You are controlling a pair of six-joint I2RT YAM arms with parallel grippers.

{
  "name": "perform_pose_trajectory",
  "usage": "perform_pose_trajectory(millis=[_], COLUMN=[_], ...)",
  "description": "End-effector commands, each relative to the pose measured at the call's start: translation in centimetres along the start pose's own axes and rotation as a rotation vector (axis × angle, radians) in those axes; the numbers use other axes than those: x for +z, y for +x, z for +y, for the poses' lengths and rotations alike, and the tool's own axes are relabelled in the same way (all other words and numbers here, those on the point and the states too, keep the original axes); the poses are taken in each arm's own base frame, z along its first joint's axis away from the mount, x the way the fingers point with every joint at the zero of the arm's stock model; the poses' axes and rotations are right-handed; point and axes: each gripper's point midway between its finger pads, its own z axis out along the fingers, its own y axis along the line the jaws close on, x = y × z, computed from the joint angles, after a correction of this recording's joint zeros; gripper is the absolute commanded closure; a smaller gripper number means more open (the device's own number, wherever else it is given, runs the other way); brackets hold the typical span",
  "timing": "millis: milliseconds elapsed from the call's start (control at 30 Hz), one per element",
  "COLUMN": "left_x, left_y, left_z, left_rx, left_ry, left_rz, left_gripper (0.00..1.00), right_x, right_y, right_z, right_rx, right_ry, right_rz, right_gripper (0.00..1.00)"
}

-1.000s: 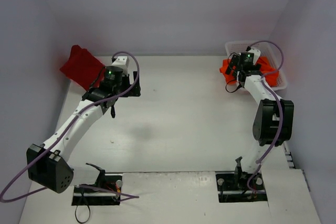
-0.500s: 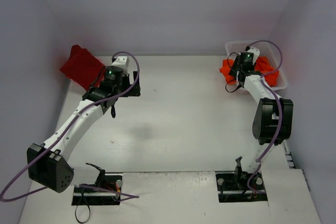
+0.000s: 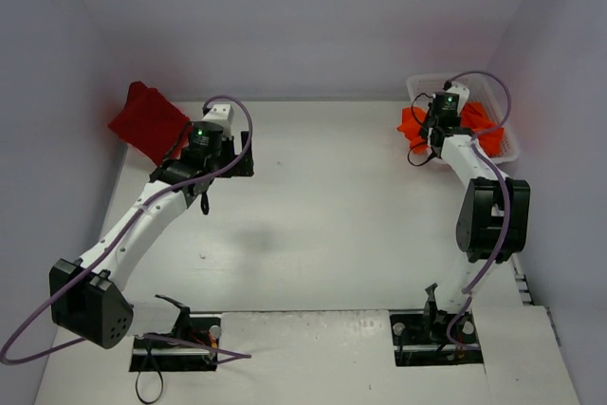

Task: Fold and stack the t-shirts
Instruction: Grab crumpled tshirt from bin with the right arm, then flatten out the tshirt

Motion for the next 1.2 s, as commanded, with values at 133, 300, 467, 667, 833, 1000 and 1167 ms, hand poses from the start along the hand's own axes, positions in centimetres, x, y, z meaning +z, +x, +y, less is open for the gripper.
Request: perform_pose_trajectory(millis=[133,300,467,667,833,1000,1167], left_x=[-0.9,-1.5,-2.2,-3.1,-4.2,-5.2,-5.6], left_y=[-2.0,-2.0,-2.2,-2.8,-3.3,-4.0,-4.9], left_z=[-0.2,-0.3,-0.6,-1.3,-2.0,-2.4,-3.3], left_rx=[-0.029,-0.040,-0.052,-0.079,-0.095,-0.102,-0.122], left_ry=[0.016,0.024,0.040,0.082,0.125,0.148,0.192], left_rz=[-0.067,-0.075,-0.084,-0.102,-0.121,-0.142,-0.161], left_gripper=[0.09,0.09,0.09,0.09,0.09,0.09,0.09], right_x=[-7.4,-12.8,-19.6,-25.2,-29.0,-32.0,-34.6], right_y=[-12.1,-16.3,-20.4,-21.8,-21.7,-22.5,-24.2], right_z=[1.9,3.0,4.4,6.8,9.1,10.5,12.1], right_rx=[0.031,0.034,0.044,0.058,0.056,0.058,0.071], right_ry=[-0.097,-0.184,-0.321,-0.511,-0.688,-0.813,-0.930], right_rz=[-0.297,-0.406,-0.531,-0.579,-0.573,-0.593,-0.610], right_gripper=[1.00,1.00,1.00,1.00,1.00,1.00,1.00])
